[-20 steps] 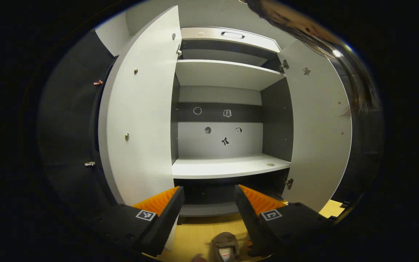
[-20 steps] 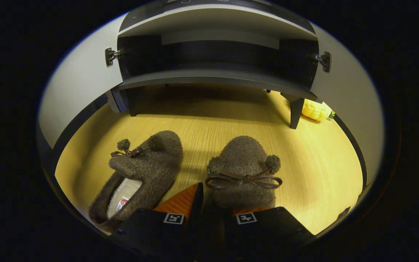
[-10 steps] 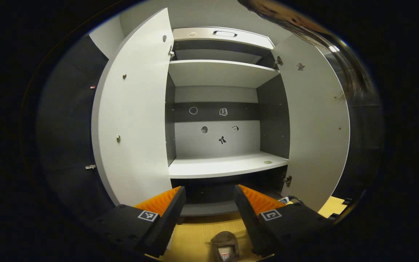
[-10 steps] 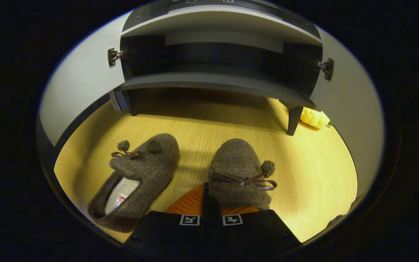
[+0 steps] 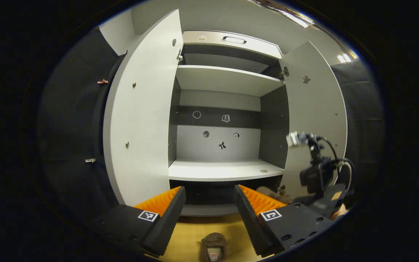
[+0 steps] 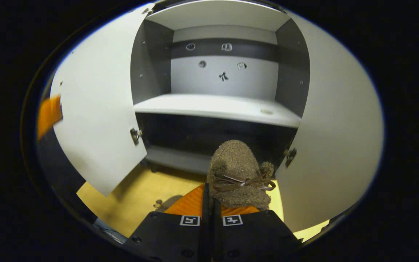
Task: Grab one shoe with the right hand and put it into the shoe cabinet, grab the other shoe with the left hand and put it into the shoe cabinet; then close the right door with the right hand and the left door with the left hand.
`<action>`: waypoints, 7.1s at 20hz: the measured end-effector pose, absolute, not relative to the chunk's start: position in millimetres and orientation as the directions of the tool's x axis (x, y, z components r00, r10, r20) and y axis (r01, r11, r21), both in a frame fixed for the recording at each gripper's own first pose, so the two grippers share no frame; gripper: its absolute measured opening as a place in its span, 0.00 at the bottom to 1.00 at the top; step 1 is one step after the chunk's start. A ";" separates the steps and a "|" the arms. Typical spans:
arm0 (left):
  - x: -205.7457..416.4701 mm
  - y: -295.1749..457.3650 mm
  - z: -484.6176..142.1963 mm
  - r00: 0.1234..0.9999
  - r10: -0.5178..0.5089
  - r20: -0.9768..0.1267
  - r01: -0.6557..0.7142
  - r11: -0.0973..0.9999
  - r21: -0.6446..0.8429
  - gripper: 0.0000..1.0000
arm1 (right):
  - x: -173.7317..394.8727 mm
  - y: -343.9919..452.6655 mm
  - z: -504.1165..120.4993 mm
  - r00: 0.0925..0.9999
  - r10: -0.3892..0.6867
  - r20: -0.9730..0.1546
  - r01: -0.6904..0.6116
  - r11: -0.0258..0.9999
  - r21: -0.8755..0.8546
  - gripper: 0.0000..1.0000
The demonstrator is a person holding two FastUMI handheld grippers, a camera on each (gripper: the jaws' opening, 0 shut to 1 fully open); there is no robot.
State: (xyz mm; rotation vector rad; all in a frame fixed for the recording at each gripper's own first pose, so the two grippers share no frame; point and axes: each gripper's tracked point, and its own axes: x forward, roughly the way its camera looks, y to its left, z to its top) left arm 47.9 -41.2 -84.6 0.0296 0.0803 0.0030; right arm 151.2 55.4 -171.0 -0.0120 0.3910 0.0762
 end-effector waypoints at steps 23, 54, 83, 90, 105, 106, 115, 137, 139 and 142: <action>45.0 -14.9 -115.1 0.973 0.094 -0.211 -0.102 0.994 -0.026 0.85 | 476.2 16.0 -104.0 0.882 -0.090 -0.463 0.050 0.994 -0.097 0.07; 31.5 -22.3 -382.2 0.778 -0.150 -0.610 0.083 0.987 -0.137 0.78 | 165.5 7.8 -11.9 0.997 -0.029 0.069 0.029 1.000 -0.003 0.98; 86.5 -19.0 -323.9 0.842 0.028 -0.539 0.010 0.998 0.067 0.05 | 163.1 14.5 -92.5 0.992 0.109 -0.065 -0.112 0.992 -0.051 0.98; 164.5 -28.0 -156.7 0.938 0.080 -0.337 -0.051 0.994 0.094 0.05 | 161.2 1.7 -91.6 0.991 0.115 -0.068 -0.119 0.991 -0.066 0.98; 372.7 -6.0 -86.8 0.929 0.134 -0.344 -0.120 0.991 0.061 0.05 | 179.3 21.2 -65.7 0.972 0.233 -0.013 -0.233 0.972 -0.025 0.98; 385.1 -5.3 -90.5 0.926 0.129 -0.356 -0.118 0.992 0.052 0.05 | 179.5 24.8 -65.8 0.970 0.244 -0.014 -0.244 0.969 -0.026 0.98; 451.5 3.0 -145.9 0.860 0.132 -0.493 -0.092 0.990 0.104 0.06 | 180.7 25.3 -67.0 0.964 0.265 -0.029 -0.266 0.964 -0.003 0.98; 313.3 -46.7 -67.2 0.948 -0.111 -0.298 0.143 0.986 0.088 0.97 | 121.5 44.7 -10.2 0.981 0.163 0.100 -0.158 0.986 -0.058 0.98; 269.4 -65.8 -44.7 0.959 -0.175 -0.225 0.196 0.978 0.076 0.97 | 93.4 45.8 5.3 0.982 0.131 0.135 -0.122 0.990 -0.076 0.98; 197.2 -90.2 -15.0 0.950 -0.279 -0.142 0.286 0.958 0.036 1.00 | 52.0 35.7 12.3 0.988 0.054 0.146 -0.037 0.993 -0.114 0.98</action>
